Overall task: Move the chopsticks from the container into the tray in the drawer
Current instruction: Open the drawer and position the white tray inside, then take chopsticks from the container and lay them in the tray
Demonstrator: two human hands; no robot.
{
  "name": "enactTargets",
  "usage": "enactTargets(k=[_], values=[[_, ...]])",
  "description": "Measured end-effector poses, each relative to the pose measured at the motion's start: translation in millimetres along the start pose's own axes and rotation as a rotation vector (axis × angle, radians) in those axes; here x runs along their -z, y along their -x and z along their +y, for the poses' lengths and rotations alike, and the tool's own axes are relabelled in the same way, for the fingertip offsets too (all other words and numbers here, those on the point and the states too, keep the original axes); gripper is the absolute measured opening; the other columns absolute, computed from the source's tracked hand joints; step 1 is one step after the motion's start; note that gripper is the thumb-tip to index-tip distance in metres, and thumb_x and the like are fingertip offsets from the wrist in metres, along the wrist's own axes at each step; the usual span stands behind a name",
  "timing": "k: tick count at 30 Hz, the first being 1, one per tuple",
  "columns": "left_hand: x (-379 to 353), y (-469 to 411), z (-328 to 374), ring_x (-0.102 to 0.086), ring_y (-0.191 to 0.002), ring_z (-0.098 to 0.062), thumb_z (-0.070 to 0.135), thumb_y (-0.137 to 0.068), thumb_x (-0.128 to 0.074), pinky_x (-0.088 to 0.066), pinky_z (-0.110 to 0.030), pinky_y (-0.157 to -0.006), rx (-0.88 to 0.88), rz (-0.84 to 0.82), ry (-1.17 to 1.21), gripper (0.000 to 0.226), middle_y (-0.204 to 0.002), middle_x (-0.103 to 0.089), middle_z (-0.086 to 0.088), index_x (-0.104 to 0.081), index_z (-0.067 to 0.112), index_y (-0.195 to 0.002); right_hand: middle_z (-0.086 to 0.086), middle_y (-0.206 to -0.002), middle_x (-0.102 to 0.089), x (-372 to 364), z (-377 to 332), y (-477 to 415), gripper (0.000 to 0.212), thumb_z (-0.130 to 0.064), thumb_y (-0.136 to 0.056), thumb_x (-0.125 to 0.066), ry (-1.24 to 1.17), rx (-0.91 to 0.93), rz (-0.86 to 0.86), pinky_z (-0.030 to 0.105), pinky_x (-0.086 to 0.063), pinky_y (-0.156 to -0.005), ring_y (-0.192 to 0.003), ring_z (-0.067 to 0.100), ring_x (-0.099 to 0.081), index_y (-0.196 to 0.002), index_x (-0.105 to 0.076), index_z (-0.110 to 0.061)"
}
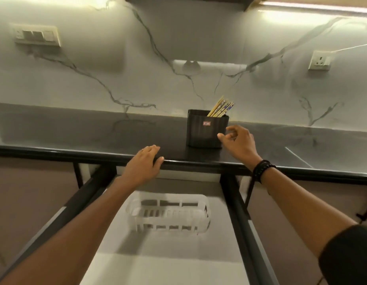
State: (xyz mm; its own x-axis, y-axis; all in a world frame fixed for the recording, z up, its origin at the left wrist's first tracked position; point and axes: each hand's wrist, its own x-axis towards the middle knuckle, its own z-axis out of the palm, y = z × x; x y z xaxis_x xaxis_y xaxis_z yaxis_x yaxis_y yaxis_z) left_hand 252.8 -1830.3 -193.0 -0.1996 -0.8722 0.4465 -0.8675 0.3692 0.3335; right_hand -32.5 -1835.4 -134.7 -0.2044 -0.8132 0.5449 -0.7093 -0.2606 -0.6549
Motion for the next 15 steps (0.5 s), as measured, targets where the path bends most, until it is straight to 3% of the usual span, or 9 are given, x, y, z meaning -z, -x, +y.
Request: enactTargets(k=[2, 4, 7, 9, 11, 13, 15], values=[[-1.3, -17.7, 5.7, -0.030, -0.142, -0.022, 0.037, -0.100, -0.040, -0.026, -0.038, -0.115, 0.009, -0.073, -0.024, 0.051, -0.152, -0.035, -0.007, -0.035, 0.013, -0.145, -0.004, -0.088, -0.067, 5.0, 2.6, -28.7, 0.048, -0.038, -0.085, -0.071, -0.021, -0.063, 0.026, 0.048, -0.048, -0.099, -0.105, 0.025, -0.064, -0.122, -0.060, -0.009], [-5.7, -34.2, 9.7, -0.044, -0.131, -0.026, 0.036, -0.100, -0.039, -0.036, -0.037, -0.106, 0.025, -0.114, -0.059, 0.044, -0.143, -0.048, -0.009, -0.047, 0.013, -0.136, 0.002, -0.102, -0.069, 5.7, 8.9, -56.2, 0.055, -0.041, -0.084, -0.072, -0.047, -0.133, 0.035, 0.047, -0.048, -0.101, -0.110, 0.025, -0.062, -0.127, -0.057, -0.009], [-13.9, -47.1, 13.5, -0.060, -0.087, -0.018, 0.038, -0.099, -0.039, -0.043, -0.029, -0.075, 0.018, -0.109, -0.177, 0.033, -0.101, -0.067, -0.004, -0.065, 0.017, -0.102, 0.008, -0.118, -0.066, 1.6, 14.3, -88.8, 0.063, -0.040, -0.086, -0.070, -0.145, -0.222, -0.012, 0.044, -0.048, -0.103, -0.113, 0.025, -0.061, -0.135, -0.050, -0.007], [-15.5, -52.8, 14.4, -0.057, -0.072, -0.013, 0.040, -0.098, -0.041, -0.047, -0.028, -0.070, 0.009, -0.062, -0.249, 0.034, -0.081, -0.063, 0.002, -0.066, 0.019, -0.087, 0.009, -0.129, -0.058, -3.3, 17.5, -108.4, 0.066, -0.038, -0.089, -0.067, -0.210, -0.292, -0.066, 0.040, -0.046, -0.104, -0.120, 0.026, -0.056, -0.142, -0.044, -0.005], [-15.8, -58.2, 15.2, -0.057, -0.067, -0.013, 0.041, -0.097, -0.043, -0.051, -0.028, -0.068, 0.000, -0.045, -0.288, 0.035, -0.071, -0.059, 0.004, -0.063, 0.020, -0.078, 0.010, -0.124, -0.054, -8.7, 21.2, -126.4, 0.066, -0.037, -0.090, -0.064, -0.259, -0.360, -0.111, 0.033, -0.051, -0.085, -0.100, 0.018, -0.058, -0.143, -0.042, -0.004], [-13.6, -63.3, 16.4, -0.059, -0.068, -0.016, 0.042, -0.095, -0.045, -0.053, -0.030, -0.069, 0.000, -0.043, -0.323, 0.035, -0.068, -0.058, 0.004, -0.062, 0.020, -0.074, 0.007, -0.113, -0.051, -14.2, 25.4, -141.2, 0.061, -0.034, -0.090, -0.064, -0.335, -0.436, -0.124, 0.023, -0.039, -0.060, -0.069, 0.007, -0.042, -0.138, -0.044, -0.003], [-11.8, -68.1, 16.1, -0.062, -0.071, -0.019, 0.043, -0.094, -0.045, -0.055, -0.033, -0.072, 0.003, -0.059, -0.340, 0.037, -0.070, -0.061, 0.002, -0.066, 0.018, -0.077, 0.005, -0.107, -0.054, -18.3, 28.9, -151.8, 0.051, -0.025, -0.091, -0.064, -0.392, -0.481, -0.104, 0.021, -0.034, -0.055, -0.065, 0.006, -0.037, -0.134, -0.048, -0.002]])
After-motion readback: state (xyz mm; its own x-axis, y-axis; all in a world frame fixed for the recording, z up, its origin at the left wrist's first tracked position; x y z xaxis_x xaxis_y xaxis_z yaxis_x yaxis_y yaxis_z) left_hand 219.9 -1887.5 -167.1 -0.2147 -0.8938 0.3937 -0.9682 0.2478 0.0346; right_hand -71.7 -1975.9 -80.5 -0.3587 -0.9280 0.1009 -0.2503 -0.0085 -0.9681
